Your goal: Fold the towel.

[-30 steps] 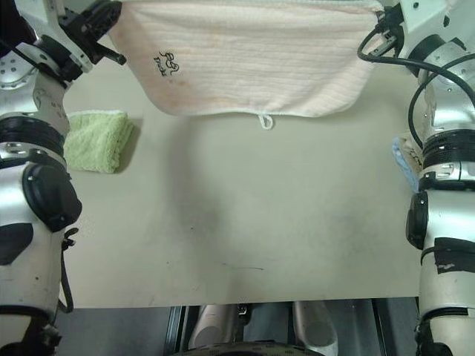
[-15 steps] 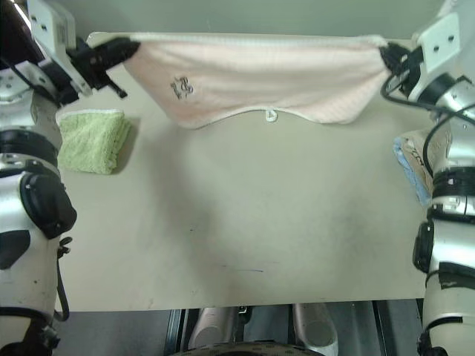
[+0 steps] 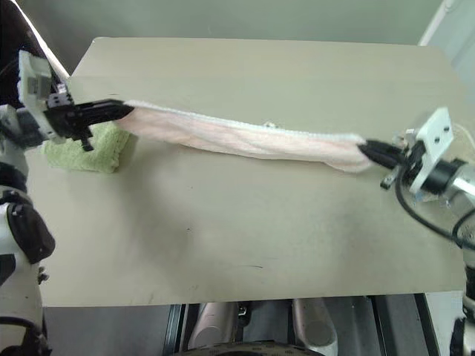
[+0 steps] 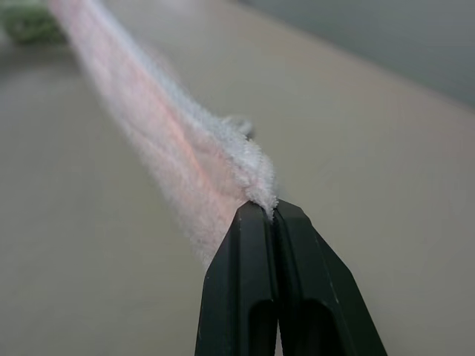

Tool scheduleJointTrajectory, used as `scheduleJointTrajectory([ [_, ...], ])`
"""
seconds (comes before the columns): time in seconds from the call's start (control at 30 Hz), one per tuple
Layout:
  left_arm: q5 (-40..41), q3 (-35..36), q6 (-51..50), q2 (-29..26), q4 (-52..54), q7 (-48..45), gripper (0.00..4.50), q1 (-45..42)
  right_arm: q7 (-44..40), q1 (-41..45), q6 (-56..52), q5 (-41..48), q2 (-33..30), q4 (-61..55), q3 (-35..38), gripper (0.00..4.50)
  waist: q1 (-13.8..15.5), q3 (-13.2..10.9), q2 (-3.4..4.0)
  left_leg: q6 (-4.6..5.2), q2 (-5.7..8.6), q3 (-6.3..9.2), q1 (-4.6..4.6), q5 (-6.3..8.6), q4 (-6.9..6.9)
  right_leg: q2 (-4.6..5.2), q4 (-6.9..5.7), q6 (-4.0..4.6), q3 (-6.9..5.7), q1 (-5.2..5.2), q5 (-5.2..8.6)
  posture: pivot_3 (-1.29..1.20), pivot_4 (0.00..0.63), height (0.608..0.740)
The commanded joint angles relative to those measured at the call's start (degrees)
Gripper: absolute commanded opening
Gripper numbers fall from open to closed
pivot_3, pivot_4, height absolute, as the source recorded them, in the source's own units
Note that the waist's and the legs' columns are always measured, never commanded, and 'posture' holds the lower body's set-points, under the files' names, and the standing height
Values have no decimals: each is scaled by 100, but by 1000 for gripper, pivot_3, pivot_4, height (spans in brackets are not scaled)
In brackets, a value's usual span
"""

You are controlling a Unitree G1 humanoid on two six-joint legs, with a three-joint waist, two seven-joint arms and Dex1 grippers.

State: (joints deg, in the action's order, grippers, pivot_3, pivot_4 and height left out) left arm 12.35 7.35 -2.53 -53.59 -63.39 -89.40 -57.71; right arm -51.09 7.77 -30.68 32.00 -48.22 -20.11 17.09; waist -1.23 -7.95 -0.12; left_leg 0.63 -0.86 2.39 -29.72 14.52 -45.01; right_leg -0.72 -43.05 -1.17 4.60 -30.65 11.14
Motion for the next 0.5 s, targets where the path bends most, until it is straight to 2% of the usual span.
scheduleJointTrajectory([
  [0.03, 806, -574, -637, -607, 934, -310, 25, 666, 107, -543, -130, 156, -3, -610, 364, 0, -1, 2, -3, -2, 0, 0, 17, 4, 0, -1, -2, 1, 0, 12, 1, 0, 150, 697],
  [0.23, 1881, -1281, -1395, -1409, 2192, -310, 25, 1827, 160, -1219, -214, 217, 25, -974, 481, 0, 22, 26, -42, -2, 1, 6, 50, 25, 1, -2, 4, 9, -1, 47, 8, 0, 150, 697],
  [0.37, 2413, -1317, -1637, -1722, 2872, -310, 25, 2602, -42, -1711, -44, 119, -58, -1058, 623, 0, 61, 28, -40, -17, 4, 14, 69, 40, 2, -3, 0, 21, -1, 61, 22, 0, 150, 697],
  [0.5, 3102, -1126, -1899, -2310, 3709, -310, 25, 3658, -348, -2449, -131, 240, -165, -1335, 936, 0, 67, 35, -51, -41, 5, 25, 70, 53, 2, -13, -4, 34, 0, 58, 29, 0, 150, 697],
])
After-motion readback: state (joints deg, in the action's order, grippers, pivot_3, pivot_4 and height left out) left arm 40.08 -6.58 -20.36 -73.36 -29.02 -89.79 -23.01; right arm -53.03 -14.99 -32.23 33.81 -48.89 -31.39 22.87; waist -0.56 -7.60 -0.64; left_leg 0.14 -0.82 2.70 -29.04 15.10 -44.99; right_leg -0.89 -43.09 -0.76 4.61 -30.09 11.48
